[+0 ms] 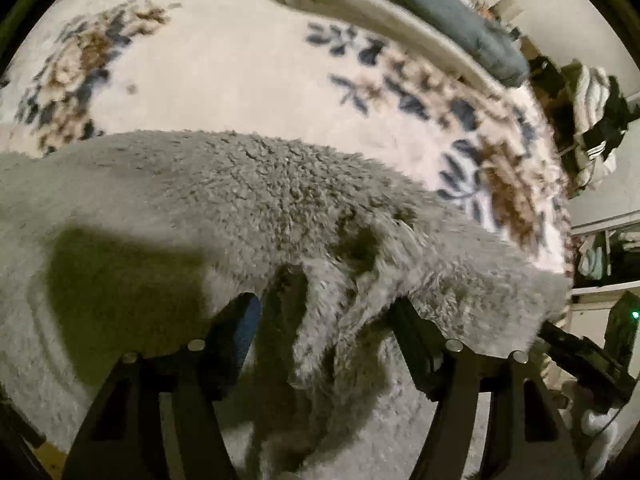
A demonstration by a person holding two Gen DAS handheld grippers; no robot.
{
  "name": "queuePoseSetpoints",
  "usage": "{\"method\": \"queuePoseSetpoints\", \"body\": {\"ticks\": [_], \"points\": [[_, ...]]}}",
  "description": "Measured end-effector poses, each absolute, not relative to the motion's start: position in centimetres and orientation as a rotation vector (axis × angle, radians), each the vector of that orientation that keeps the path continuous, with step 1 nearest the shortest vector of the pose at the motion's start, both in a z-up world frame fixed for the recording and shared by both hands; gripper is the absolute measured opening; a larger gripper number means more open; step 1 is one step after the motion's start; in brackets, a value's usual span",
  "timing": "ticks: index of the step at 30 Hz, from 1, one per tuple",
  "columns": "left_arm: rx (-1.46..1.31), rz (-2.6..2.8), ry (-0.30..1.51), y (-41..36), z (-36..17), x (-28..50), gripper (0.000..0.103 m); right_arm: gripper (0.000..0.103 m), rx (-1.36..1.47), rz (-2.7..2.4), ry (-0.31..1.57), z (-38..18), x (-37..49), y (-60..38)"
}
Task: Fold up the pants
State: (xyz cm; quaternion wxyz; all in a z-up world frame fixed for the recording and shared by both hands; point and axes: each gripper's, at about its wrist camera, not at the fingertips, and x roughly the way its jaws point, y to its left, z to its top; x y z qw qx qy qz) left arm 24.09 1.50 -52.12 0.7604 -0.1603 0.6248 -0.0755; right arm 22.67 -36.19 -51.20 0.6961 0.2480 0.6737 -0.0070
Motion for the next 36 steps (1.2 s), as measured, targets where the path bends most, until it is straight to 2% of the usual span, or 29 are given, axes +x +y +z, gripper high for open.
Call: {"method": "queuePoseSetpoints", "body": {"ticks": [1, 2, 3, 4, 5, 10, 15, 18, 19, 20, 21, 22, 23, 29, 34, 36], "points": [[-0.364, -0.171, 1.340, 1.8, -51.2, 23.4, 0.065, 0.079, 0.512, -0.034, 1.500, -50.4, 22.6, -35.8], [-0.393, -0.177, 1.314, 2.5, -50.1, 22.1, 0.071, 0.086, 0.477, -0.050, 1.493, -49.5, 22.5, -35.3], [-0.410, -0.171, 1.305, 2.8, -49.6, 21.6, 0.079, 0.091, 0.462, -0.056, 1.485, -48.8, 22.1, -34.7], [-0.427, -0.157, 1.295, 3.7, -48.9, 20.3, 0.095, 0.097, 0.458, -0.053, 1.475, -48.0, 21.7, -34.2], [-0.449, -0.131, 1.282, 5.0, -48.4, 18.9, 0.099, 0.097, 0.458, -0.049, 1.469, -47.1, 21.2, -33.5], [-0.564, 0.075, 1.231, 12.7, -48.3, 13.4, 0.099, 0.097, 0.474, -0.031, 1.462, -45.4, 18.6, -29.5], [-0.681, 0.296, 1.175, 21.1, -51.5, 10.9, 0.099, 0.097, 0.459, 0.003, 1.477, -46.1, 16.9, -24.5], [-0.867, 0.351, 1.121, 24.7, -53.6, 10.6, 0.099, 0.097, 0.441, 0.012, 1.506, -47.0, 16.7, -22.3], [-0.897, 0.352, 1.098, 25.4, -53.8, 10.7, 0.090, 0.097, 0.443, 0.012, 1.513, -47.4, 16.8, -21.8], [-0.904, 0.342, 1.065, 25.7, -53.7, 10.7, 0.047, 0.097, 0.438, 0.009, 1.519, -47.7, 16.8, -21.4], [-0.874, 0.327, 1.043, 25.8, -53.2, 11.2, 0.024, 0.097, 0.428, 0.006, 1.527, -48.0, 16.9, -21.0], [-0.829, 0.319, 1.043, 25.7, -52.7, 11.5, 0.018, 0.097, 0.413, 0.007, 1.541, -48.4, 17.1, -20.5], [-0.801, 0.310, 1.011, 25.6, -52.0, 11.6, 0.016, 0.097, 0.404, 0.009, 1.551, -48.8, 17.2, -20.2], [-0.715, 0.278, 0.901, 26.1, -48.5, 11.9, 0.014, 0.097, 0.287, 0.006, 1.618, -51.6, 17.3, -18.5], [-0.797, 0.323, 0.962, 28.9, -52.1, 13.0, 0.014, 0.097, 0.249, 0.022, 1.634, -52.1, 17.1, -17.4], [-0.806, 0.327, 1.025, 29.1, -54.4, 13.5, 0.018, 0.097, 0.237, 0.020, 1.638, -52.2, 17.0, -16.9]]}}
